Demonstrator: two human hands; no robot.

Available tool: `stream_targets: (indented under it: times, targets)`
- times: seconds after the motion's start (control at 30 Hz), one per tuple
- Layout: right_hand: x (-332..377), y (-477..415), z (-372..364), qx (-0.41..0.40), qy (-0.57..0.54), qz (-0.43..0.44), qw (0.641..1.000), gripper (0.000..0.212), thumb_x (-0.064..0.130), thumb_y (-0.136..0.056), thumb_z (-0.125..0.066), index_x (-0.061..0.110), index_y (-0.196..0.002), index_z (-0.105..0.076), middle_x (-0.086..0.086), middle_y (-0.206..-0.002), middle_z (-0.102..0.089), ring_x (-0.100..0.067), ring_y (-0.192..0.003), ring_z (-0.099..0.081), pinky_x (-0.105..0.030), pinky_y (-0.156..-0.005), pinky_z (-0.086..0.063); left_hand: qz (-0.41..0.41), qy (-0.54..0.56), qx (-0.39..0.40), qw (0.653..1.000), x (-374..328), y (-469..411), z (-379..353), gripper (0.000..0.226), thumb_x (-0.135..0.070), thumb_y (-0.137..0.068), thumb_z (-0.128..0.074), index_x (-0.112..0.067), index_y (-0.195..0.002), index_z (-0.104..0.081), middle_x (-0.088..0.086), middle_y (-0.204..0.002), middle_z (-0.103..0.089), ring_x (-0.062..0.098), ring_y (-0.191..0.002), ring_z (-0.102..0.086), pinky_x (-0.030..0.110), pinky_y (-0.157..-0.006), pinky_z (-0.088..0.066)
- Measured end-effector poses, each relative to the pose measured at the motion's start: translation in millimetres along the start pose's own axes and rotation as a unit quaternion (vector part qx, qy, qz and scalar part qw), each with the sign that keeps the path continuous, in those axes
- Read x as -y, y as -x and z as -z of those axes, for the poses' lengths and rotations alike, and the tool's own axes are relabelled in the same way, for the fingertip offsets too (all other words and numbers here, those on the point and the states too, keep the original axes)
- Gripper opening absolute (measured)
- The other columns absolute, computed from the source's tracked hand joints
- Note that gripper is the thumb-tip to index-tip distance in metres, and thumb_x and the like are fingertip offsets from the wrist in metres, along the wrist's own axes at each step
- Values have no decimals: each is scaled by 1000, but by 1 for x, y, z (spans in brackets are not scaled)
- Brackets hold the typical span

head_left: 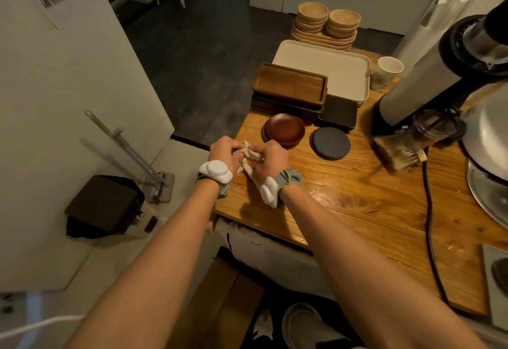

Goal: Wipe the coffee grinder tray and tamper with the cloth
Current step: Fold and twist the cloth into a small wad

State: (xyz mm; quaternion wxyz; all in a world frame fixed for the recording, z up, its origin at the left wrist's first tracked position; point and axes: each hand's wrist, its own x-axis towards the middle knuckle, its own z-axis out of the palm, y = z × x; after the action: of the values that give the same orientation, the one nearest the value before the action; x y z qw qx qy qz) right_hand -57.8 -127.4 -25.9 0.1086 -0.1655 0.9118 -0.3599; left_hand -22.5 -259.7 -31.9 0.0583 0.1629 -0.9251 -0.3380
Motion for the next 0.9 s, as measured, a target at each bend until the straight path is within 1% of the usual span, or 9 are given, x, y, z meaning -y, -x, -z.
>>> stream_targets:
  times: [0.17, 0.27, 0.37, 0.43, 0.5, 0.63, 0.67, 0.8, 0.9]
  targets:
    - [-3, 20, -3, 31, 6, -8, 999, 32, 19, -79, -78, 20, -111, -75, -2, -101, -74, -21, -94, -66, -22, -71, -41, 25, 17, -18, 999, 6, 33, 1, 22, -8, -87, -70, -6, -109, -74, 10, -112, -66, 25, -100, -66, 27, -86, -52]
    - [-9, 36, -1, 53, 1, -15, 998, 32, 19, -76, -80, 22, -108, -76, -1, -102, -75, -20, -96, -67, -22, -75, -45, 23, 16, -12, 1000, 5, 55, -3, 22, -9, -86, -72, -7, -108, -75, 9, -112, -66, 24, -99, -66, 32, -88, -54]
    - [-18, 60, 5, 54, -10, -24, 998, 32, 21, -76, -81, 24, -107, -77, 1, -105, -75, -18, -98, -67, -20, -74, -42, 22, 24, -1, 999, 1, 78, -9, 22, -10, -84, -73, -9, -107, -75, 8, -112, -67, 22, -99, -66, 28, -86, -53]
    - [-23, 76, 9, 47, -4, -24, 999, 33, 22, -75, -82, 23, -108, -76, 0, -107, -74, -19, -99, -66, -20, -73, -40, 23, 26, 4, 999, -3, 90, -15, 21, -12, -84, -75, -11, -105, -76, 5, -111, -67, 18, -96, -66, 26, -83, -53]
    - [-31, 94, 18, 41, -13, -28, 999, 34, 22, -75, -82, 22, -109, -76, -2, -108, -73, -19, -99, -66, -20, -74, -40, 20, 19, 14, 1000, -11, 103, -22, 20, -13, -83, -75, -12, -103, -76, 2, -109, -66, 15, -93, -64, 22, -78, -49]
    - [-45, 126, 35, 22, -38, -36, 998, 27, 17, -75, -80, 20, -102, -78, -1, -100, -76, -8, -82, -60, -23, -68, -43, 19, 29, 42, 999, -27, 124, -40, 23, -13, -83, -76, -11, -105, -75, 4, -108, -63, 19, -96, -64, 22, -80, -48]
    - [-49, 133, 39, 13, -41, -40, 998, 25, 17, -75, -79, 21, -99, -79, 0, -98, -76, -8, -81, -62, -23, -66, -45, 15, 27, 48, 998, -33, 128, -45, 24, -13, -83, -76, -11, -106, -75, 4, -108, -63, 19, -95, -64, 21, -79, -47]
    - [-72, 154, 52, -17, -49, -85, 995, 29, 16, -74, -79, 22, -102, -78, 3, -100, -75, -14, -91, -68, -20, -71, -46, -8, 26, 69, 997, -56, 138, -66, 22, -12, -83, -75, -11, -105, -74, -2, -101, -58, 13, -88, -60, 17, -74, -43]
    - [-89, 162, 65, -31, -54, -103, 993, 31, 15, -74, -79, 23, -104, -78, 3, -101, -75, -15, -93, -67, -23, -74, -51, -28, 17, 84, 996, -71, 139, -81, 20, -14, -83, -74, -13, -103, -74, -7, -96, -53, 8, -81, -54, 17, -71, -40]
